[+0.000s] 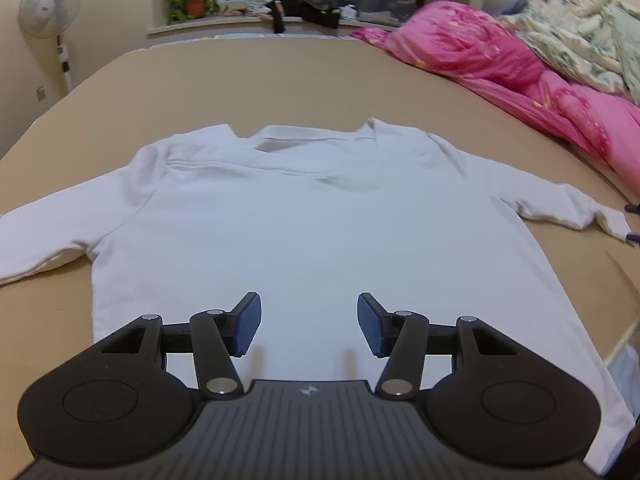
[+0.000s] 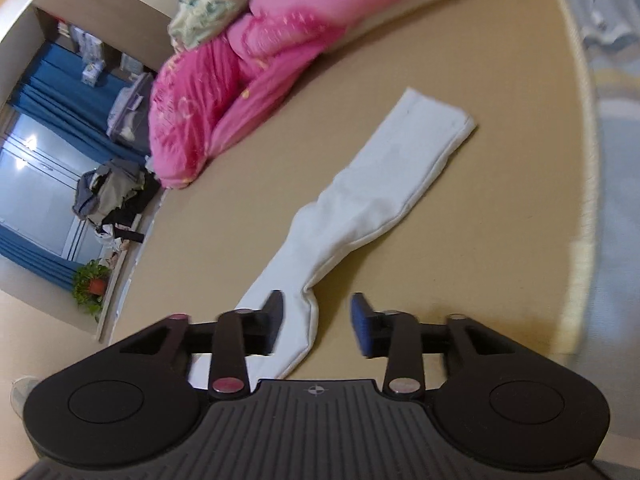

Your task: Fold small clothes

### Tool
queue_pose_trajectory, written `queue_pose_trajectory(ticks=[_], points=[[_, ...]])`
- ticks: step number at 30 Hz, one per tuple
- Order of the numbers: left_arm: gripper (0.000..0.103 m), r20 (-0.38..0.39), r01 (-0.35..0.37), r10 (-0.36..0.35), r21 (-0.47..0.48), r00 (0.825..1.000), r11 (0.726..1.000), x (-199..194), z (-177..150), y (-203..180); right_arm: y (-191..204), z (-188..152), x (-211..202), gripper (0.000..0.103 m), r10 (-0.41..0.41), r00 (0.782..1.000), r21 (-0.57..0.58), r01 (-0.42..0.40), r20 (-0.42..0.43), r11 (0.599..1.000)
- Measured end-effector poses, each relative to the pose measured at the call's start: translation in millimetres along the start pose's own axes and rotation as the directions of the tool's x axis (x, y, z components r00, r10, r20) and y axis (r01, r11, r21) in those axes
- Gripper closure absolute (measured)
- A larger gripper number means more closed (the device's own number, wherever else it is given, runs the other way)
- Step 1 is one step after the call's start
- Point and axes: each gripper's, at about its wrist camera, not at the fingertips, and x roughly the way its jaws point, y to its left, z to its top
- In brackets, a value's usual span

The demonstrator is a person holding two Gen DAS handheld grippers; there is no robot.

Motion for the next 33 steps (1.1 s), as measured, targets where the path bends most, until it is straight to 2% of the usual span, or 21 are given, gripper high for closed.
queue_pose_trajectory(ticks=[1, 9, 13, 17, 22, 26, 28, 30, 31, 33], points=[[0.044, -0.007, -0.004, 0.004, -0.004, 1.000, 1.000, 3, -1, 2, -1, 1, 10, 0.053, -0.002, 1.000, 0.014, 0.002, -0.008, 1.000], [0.043, -0.078, -0.032, 0.029, -0.041, 0.997, 0.999, 25, -5, 19, -12, 14, 71, 0.052, -0.013, 1.000, 0.111, 0.015, -0.016, 0.994], [0.043, -0.105, -0.041, 0.037, -0.042, 0.994, 0.998, 32, -6, 21, -20, 20, 88, 0.051, 0.017, 1.000, 0.167, -0.019, 0.013, 0.986], [0.042, -0.124, -0.048, 0.043, -0.040, 0.991, 0.998, 38, -8, 21, -27, 27, 99, 0.054, 0.024, 0.997, 0.212, -0.039, 0.072, 0.977], [0.042, -0.132, -0.058, 0.052, -0.038, 0.990, 0.998, 40, -8, 23, -35, 32, 100, 0.074, -0.037, 0.984, 0.284, -0.014, 0.173, 0.959], [0.042, -0.136, -0.065, 0.059, -0.047, 0.989, 0.997, 41, -7, 27, -39, 31, 98, 0.087, -0.094, 0.972, 0.311, 0.023, 0.215, 0.950], [0.042, -0.134, -0.073, 0.066, -0.049, 0.989, 0.996, 40, -6, 28, -30, 30, 97, 0.092, -0.153, 0.960, 0.279, 0.084, 0.236, 0.957], [0.042, -0.139, -0.097, 0.088, -0.058, 0.986, 0.994, 40, -4, 32, -3, 29, 91, 0.096, -0.237, 0.927, 0.173, 0.193, 0.290, 0.966], [0.042, -0.147, -0.111, 0.099, -0.071, 0.984, 0.991, 41, -2, 36, 17, 27, 85, 0.098, -0.251, 0.909, 0.095, 0.233, 0.333, 0.968], [0.042, -0.163, -0.127, 0.106, -0.121, 0.981, 0.985, 40, 2, 49, 70, 13, 78, 0.098, -0.206, 0.884, -0.119, 0.278, 0.419, 0.953]])
